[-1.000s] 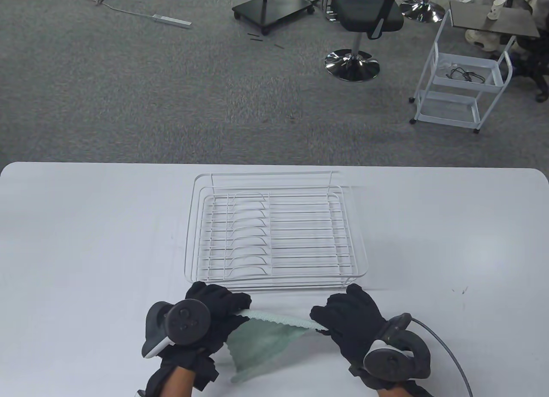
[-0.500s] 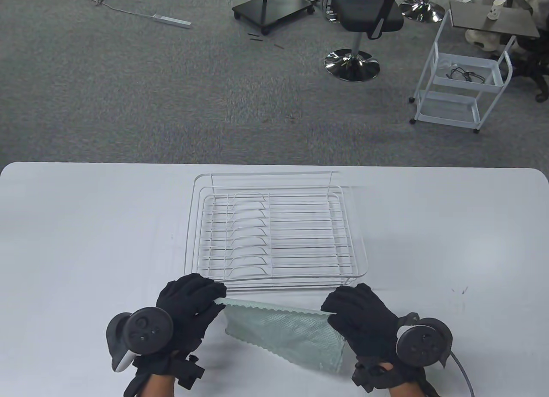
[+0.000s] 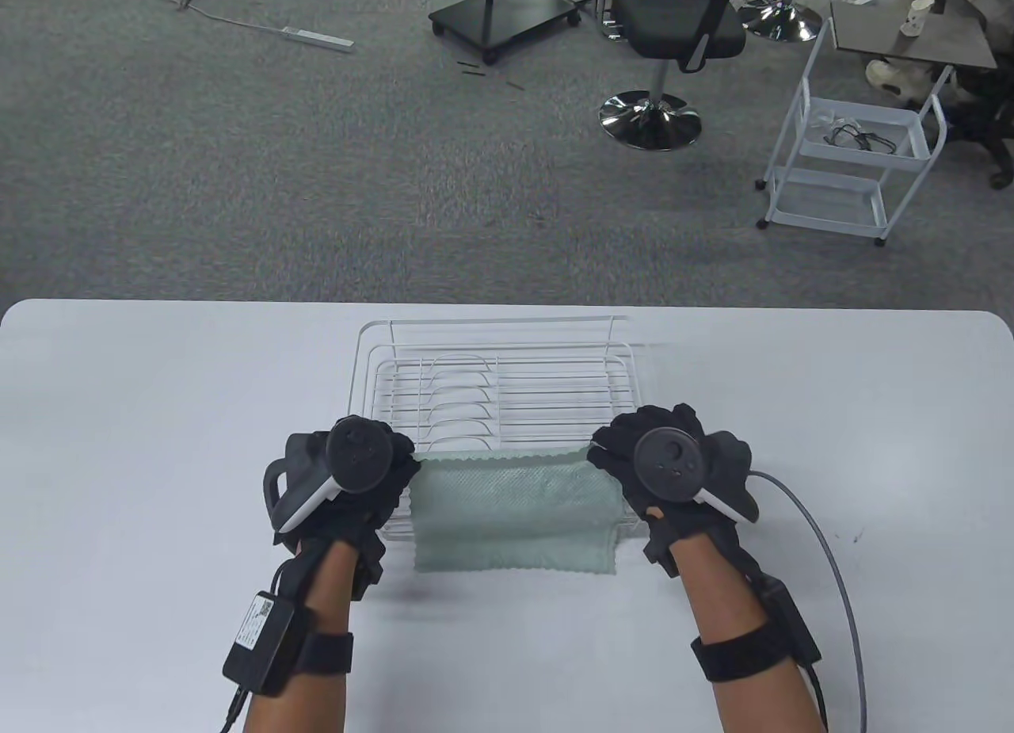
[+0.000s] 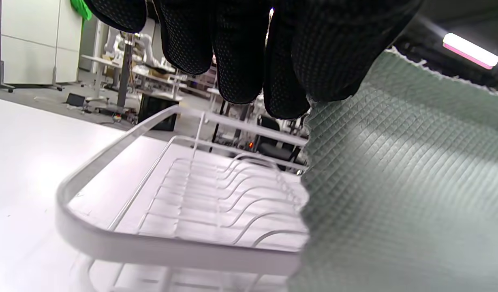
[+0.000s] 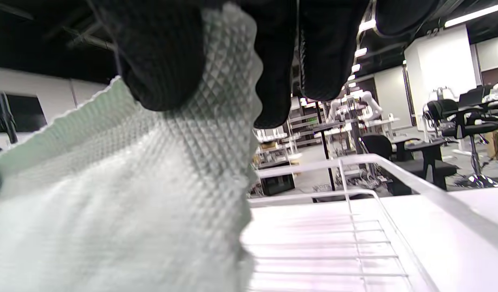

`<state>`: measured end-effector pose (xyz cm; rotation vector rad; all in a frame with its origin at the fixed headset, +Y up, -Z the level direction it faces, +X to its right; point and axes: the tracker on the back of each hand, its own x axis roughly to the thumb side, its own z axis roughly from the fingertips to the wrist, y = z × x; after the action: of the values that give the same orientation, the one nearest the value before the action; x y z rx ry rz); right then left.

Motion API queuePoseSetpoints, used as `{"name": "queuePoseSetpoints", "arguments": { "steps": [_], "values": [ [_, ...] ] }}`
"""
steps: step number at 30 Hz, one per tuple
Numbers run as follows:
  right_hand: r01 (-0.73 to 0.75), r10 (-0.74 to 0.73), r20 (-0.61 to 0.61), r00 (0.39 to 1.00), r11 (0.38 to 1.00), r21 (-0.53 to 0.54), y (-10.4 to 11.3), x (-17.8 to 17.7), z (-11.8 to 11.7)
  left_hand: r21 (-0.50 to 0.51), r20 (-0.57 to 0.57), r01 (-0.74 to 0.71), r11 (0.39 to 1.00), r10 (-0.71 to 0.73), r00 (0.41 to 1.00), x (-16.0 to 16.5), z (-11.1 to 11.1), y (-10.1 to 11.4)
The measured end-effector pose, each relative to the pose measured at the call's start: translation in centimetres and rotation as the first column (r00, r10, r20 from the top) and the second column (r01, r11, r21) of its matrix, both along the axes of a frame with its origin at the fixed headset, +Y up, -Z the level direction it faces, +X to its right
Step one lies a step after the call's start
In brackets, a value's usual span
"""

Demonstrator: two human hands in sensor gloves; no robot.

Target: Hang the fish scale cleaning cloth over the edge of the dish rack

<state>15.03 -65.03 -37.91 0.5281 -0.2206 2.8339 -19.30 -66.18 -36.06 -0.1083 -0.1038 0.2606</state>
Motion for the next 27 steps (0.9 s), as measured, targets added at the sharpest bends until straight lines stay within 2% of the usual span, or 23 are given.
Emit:
{"name": "queuePoseSetpoints", "arguments": {
  "steps": [6,8,9,11,14,16,19,21,24,26,27],
  "values": [
    [-0.032,0.032,0.006,0.999,0.996,-0.08,-2.3,-0.5,-4.3,-0.063,-0.014,-0.002,0.998,0.001,1.0,0.0,-2.9,-1.6],
    [0.027,-0.024,0.018,1.0,0.988,-0.154,-2.6,0.0,-5.0,-0.035,-0.025,-0.003,0.999,0.002,1.0,-0.2,-3.2,-1.5],
    [0.063,-0.06,0.022,0.998,0.986,-0.152,-2.4,0.3,-5.0,-0.021,-0.037,-0.018,1.0,0.017,0.999,-0.4,-3.0,-1.3],
    [0.139,-0.136,0.03,0.99,0.984,-0.114,-1.1,1.3,-4.4,0.075,-0.069,-0.079,0.994,0.084,0.994,-1.3,-2.1,-0.4],
    [0.169,-0.168,0.018,0.986,0.985,-0.034,2.1,3.3,-2.4,0.138,-0.081,-0.089,0.987,0.1,0.992,-2.8,0.0,1.4],
    [0.145,-0.146,0.013,0.989,0.987,0.061,4.1,5.4,-0.1,0.166,-0.1,-0.077,0.983,0.094,0.991,-4.1,2.5,2.8],
    [0.113,-0.117,0.03,0.993,0.988,0.103,4.7,8.1,3.3,0.166,-0.121,-0.06,0.984,0.081,0.989,-5.6,5.9,3.5],
    [0.12,-0.126,0.036,0.991,0.983,0.138,4.0,9.7,5.6,0.119,-0.133,-0.042,0.992,0.058,0.989,-6.5,8.0,2.7],
    [0.081,-0.092,0.063,0.994,0.984,0.159,1.4,11.5,8.4,0.1,-0.149,-0.044,0.994,0.059,0.987,-7.3,10.7,0.0],
    [0.042,-0.052,0.08,0.995,0.991,0.126,-1.1,12.3,9.5,0.121,-0.13,-0.05,0.991,0.066,0.989,-7.2,12.0,-2.1],
    [0.017,-0.027,0.095,0.995,0.994,0.108,-2.5,12.7,9.8,0.176,-0.104,-0.052,0.983,0.071,0.992,-6.9,12.6,-3.4]
  ]
}}
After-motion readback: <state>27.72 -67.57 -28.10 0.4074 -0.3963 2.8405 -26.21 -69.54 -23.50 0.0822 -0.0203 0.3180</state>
